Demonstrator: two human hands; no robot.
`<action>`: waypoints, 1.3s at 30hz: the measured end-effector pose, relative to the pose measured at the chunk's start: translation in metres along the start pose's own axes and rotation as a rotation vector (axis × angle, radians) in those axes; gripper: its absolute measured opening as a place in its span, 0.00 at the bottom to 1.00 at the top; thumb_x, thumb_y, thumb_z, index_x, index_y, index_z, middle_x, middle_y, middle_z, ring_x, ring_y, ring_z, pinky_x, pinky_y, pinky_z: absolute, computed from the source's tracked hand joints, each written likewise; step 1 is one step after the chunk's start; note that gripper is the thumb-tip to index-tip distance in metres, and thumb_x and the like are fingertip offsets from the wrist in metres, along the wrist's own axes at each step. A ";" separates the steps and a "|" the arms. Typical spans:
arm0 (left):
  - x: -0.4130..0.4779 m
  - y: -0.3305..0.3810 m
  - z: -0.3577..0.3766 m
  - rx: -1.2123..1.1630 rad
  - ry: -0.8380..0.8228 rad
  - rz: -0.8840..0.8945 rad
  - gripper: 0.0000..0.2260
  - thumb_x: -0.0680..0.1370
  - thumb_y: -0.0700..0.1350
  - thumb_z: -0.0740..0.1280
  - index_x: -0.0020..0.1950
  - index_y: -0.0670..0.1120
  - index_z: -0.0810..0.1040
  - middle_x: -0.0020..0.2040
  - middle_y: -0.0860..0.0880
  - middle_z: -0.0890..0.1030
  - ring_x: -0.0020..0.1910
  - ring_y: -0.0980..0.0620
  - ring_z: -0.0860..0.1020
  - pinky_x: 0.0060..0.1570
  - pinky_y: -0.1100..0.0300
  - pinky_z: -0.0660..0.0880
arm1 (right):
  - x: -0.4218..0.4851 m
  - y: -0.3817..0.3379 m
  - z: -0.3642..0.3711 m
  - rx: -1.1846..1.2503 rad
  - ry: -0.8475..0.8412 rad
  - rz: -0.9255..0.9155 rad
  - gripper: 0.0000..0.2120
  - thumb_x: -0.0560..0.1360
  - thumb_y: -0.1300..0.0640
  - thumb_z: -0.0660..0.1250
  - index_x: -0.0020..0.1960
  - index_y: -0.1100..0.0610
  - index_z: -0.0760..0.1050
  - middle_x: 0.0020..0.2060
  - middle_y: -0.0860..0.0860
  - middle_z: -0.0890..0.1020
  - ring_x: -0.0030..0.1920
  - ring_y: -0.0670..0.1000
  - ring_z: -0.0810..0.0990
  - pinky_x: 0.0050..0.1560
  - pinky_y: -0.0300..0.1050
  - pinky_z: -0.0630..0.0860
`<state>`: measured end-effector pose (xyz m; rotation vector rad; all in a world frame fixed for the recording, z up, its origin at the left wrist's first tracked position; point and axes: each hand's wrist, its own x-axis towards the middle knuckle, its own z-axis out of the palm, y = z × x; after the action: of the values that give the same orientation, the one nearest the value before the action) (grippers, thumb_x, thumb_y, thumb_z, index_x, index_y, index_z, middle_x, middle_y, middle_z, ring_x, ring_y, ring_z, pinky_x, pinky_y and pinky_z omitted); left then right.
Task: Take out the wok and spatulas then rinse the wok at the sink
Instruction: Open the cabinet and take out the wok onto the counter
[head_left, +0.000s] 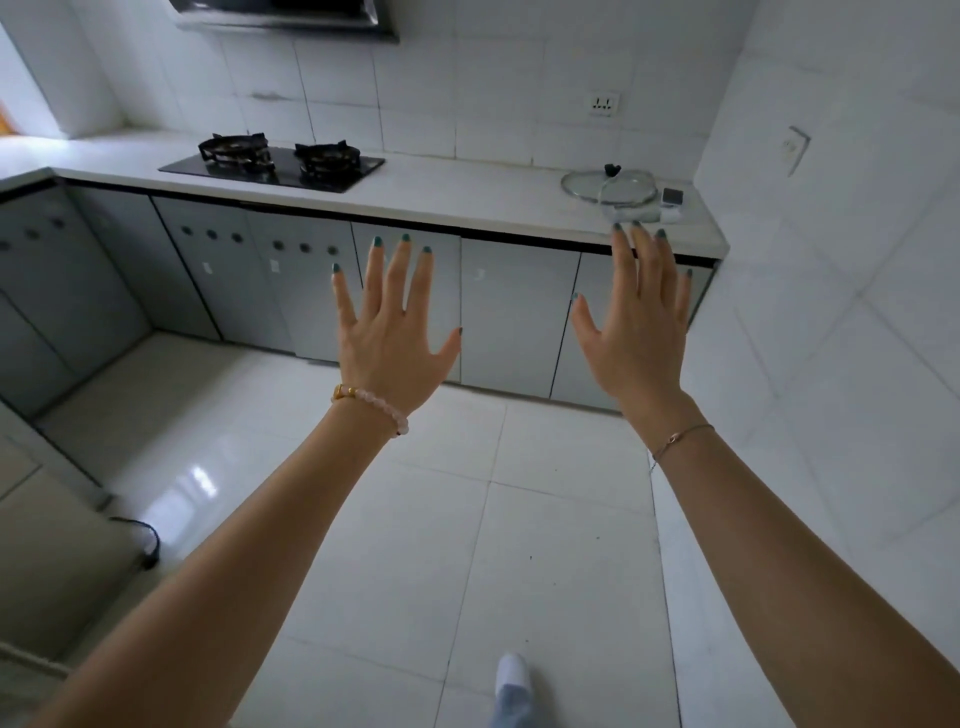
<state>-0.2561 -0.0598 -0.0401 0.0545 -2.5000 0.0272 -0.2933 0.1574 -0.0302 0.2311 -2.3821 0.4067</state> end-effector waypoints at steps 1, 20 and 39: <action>0.012 0.001 0.009 0.009 -0.002 -0.004 0.35 0.74 0.60 0.60 0.75 0.46 0.54 0.77 0.44 0.55 0.76 0.41 0.50 0.69 0.41 0.40 | 0.012 0.005 0.010 0.012 -0.003 0.000 0.31 0.77 0.48 0.58 0.76 0.56 0.54 0.76 0.56 0.59 0.76 0.57 0.53 0.74 0.62 0.51; 0.173 0.003 0.139 0.032 -0.049 -0.091 0.35 0.73 0.59 0.63 0.75 0.44 0.57 0.76 0.42 0.59 0.75 0.40 0.54 0.70 0.38 0.44 | 0.167 0.060 0.167 0.090 -0.144 -0.046 0.31 0.77 0.49 0.59 0.76 0.57 0.55 0.75 0.55 0.59 0.76 0.57 0.53 0.74 0.62 0.51; 0.331 -0.154 0.282 0.027 -0.072 -0.157 0.36 0.73 0.59 0.63 0.75 0.45 0.56 0.76 0.43 0.57 0.76 0.41 0.52 0.70 0.39 0.42 | 0.326 -0.039 0.370 0.122 -0.206 -0.124 0.31 0.77 0.50 0.60 0.76 0.56 0.54 0.76 0.54 0.58 0.77 0.56 0.51 0.74 0.61 0.48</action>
<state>-0.6823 -0.2334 -0.0674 0.2672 -2.5598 -0.0061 -0.7518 -0.0264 -0.0641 0.4949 -2.5291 0.4905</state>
